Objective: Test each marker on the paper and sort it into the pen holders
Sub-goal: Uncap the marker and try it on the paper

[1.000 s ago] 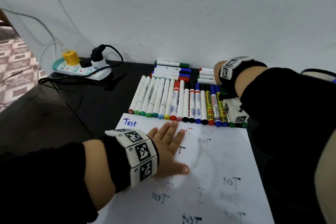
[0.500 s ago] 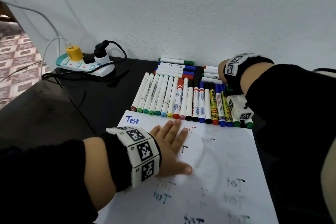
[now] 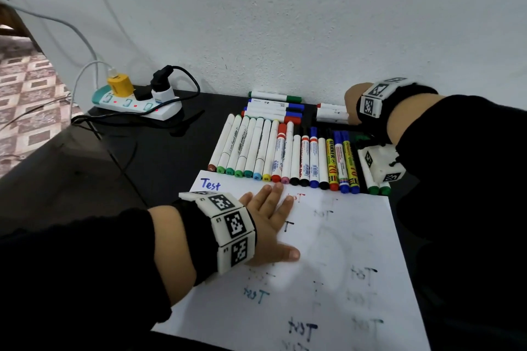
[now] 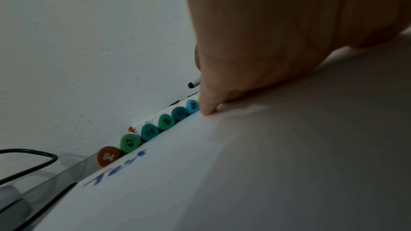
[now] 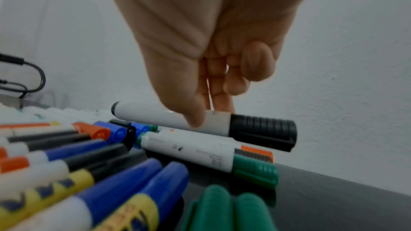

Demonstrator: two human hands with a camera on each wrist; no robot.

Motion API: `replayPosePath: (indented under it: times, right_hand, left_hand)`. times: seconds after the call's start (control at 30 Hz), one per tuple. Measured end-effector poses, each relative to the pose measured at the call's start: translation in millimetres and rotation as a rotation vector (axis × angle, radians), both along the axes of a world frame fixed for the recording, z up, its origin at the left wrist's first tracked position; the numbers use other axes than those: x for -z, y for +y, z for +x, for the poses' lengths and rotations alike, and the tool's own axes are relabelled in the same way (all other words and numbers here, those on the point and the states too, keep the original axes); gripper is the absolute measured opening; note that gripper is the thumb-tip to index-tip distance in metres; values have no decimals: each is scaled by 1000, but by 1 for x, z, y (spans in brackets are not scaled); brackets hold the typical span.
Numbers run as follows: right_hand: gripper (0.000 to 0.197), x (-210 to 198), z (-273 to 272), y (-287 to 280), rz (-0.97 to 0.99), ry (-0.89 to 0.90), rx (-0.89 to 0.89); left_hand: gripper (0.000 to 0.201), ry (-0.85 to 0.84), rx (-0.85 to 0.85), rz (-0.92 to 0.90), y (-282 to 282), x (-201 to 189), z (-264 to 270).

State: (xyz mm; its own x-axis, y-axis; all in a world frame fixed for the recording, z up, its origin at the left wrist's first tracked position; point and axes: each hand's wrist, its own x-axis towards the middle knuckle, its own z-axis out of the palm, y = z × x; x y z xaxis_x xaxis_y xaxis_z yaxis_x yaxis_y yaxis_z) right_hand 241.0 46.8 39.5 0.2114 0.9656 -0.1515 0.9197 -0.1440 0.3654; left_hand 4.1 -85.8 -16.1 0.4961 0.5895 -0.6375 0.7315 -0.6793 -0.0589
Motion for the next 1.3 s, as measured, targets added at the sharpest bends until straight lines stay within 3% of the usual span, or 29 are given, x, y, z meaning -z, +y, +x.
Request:
replayPosePath:
  times: [0.1, 0.2, 0.43, 0.57, 0.7, 0.83, 0.9, 1.03, 1.13, 1.3]
  right_hand:
    - [18, -11, 6, -13, 60, 107, -19]
    - [32, -25, 1, -32, 66, 206, -3]
    - [33, -36, -22, -84, 211, 282, 23]
    - [34, -47, -43, -119, 261, 428, 87]
    - [24, -59, -69, -155, 291, 737, 235]
    - [25, -57, -102, -183, 319, 1381, 411]
    - [27, -57, -120, -194, 307, 1528, 431]
    - [25, -64, -150, -216, 332, 1690, 379]
    - [30, -65, -166, -225, 393, 1759, 366]
    - [37, -67, -194, -228, 606, 1600, 364]
  left_hand:
    - [88, -3, 0, 12, -4, -4, 0]
    - [87, -12, -8, 24, -6, -5, 0]
    - [85, -67, -32, 36, -18, -9, 3]
    - [82, -140, -50, 55, -27, -28, 1]
    - [71, -332, -112, 63, -42, -69, -11]
    - [59, -640, -291, 56, -52, -96, -28]
    - [50, -795, -363, 39, -57, -103, -38]
    - [18, -1210, -577, -238, -72, -106, -57]
    - [12, -1261, -583, -236, -77, -108, -71]
    - [12, -1203, -558, -60, -80, -115, -89]
